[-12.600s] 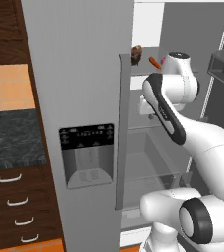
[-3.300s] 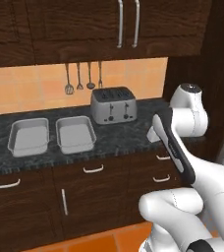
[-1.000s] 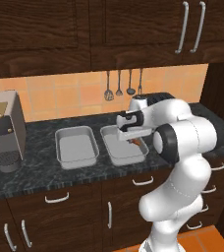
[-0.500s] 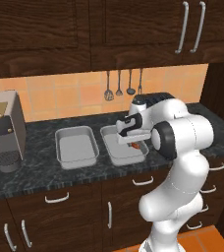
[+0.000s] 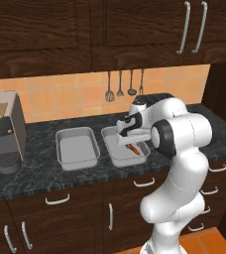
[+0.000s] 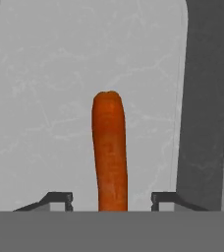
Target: Place one carrot and one steak in each tupperware on the nearby counter, to pack two identical lunches.
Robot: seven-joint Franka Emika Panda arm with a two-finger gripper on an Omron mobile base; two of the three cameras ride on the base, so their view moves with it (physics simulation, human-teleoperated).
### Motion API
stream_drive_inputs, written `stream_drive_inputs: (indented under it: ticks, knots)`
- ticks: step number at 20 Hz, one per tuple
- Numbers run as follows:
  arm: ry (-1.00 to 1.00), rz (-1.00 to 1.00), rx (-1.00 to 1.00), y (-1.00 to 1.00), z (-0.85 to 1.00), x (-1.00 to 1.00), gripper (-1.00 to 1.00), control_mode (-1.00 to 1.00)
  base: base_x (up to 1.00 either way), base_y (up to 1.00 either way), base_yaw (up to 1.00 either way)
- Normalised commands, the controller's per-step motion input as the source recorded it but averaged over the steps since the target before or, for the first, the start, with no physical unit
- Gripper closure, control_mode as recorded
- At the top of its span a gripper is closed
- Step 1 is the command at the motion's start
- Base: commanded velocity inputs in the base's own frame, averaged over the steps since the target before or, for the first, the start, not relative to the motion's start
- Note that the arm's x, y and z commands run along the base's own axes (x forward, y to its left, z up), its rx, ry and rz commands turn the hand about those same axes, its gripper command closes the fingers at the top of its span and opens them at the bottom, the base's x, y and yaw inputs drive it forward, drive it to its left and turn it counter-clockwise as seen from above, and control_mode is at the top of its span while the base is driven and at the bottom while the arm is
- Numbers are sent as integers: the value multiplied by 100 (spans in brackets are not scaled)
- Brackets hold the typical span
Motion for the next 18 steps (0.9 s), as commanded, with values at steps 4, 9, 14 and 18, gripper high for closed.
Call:
stream_drive_inputs:
  ticks: [4,9,14,18]
  knots:
    - [13,0,0,0,39,-17,-100,-100,0,0,0]
    - [0,0,4,-34,66,-100,-100,-100,0,0,0]
    - [0,0,2,-26,43,-100,-100,-100,0,0,0]
    - [-1,0,0,2,44,-100,-100,-100,0,0,0]
